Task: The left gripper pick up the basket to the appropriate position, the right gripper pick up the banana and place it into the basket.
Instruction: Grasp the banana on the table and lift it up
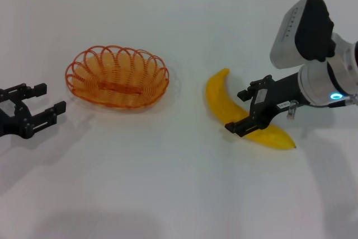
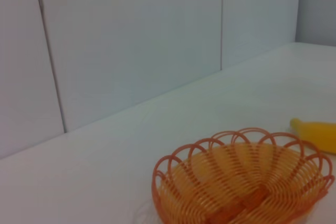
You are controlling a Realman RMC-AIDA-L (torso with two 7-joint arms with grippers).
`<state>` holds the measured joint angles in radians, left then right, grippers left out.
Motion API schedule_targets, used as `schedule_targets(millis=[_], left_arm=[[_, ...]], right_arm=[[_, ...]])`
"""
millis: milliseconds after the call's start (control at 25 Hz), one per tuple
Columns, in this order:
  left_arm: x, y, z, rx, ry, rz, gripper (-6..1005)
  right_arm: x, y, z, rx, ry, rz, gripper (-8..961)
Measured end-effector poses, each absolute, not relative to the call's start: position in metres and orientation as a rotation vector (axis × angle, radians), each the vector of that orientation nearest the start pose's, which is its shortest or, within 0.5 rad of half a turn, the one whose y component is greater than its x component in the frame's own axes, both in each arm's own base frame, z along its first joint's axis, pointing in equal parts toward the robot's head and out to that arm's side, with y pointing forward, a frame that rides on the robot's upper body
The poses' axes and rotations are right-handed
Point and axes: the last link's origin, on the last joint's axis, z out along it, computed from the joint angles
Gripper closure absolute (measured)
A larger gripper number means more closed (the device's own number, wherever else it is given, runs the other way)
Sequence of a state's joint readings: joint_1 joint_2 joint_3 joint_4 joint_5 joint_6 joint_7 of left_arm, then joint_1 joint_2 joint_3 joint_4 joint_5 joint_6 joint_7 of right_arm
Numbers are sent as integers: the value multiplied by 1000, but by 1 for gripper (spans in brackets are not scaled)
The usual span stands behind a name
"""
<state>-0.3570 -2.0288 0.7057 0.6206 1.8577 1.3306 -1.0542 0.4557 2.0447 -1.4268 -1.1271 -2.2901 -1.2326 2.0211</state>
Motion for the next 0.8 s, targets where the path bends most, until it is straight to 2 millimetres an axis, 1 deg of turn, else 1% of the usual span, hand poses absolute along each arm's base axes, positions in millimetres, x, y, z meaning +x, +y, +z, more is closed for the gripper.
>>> schedule_targets(millis=[200,360,640,800], left_arm=[[-339,312,26,-2438,-469,-455,382],[-339,312,26,-2438,-467,-456,382],[-340,311,26,-2438,-468,-455,382],[-341,310,26,-2436,-470,-452,382]], right_arm=[[241,347,-33,-2773,594,-248,101],[240,348,-34,-2777,593,-251,114],[237,351,-28,-2763,590,-225,286],[227,355,-19,-2745,546,-181,394]])
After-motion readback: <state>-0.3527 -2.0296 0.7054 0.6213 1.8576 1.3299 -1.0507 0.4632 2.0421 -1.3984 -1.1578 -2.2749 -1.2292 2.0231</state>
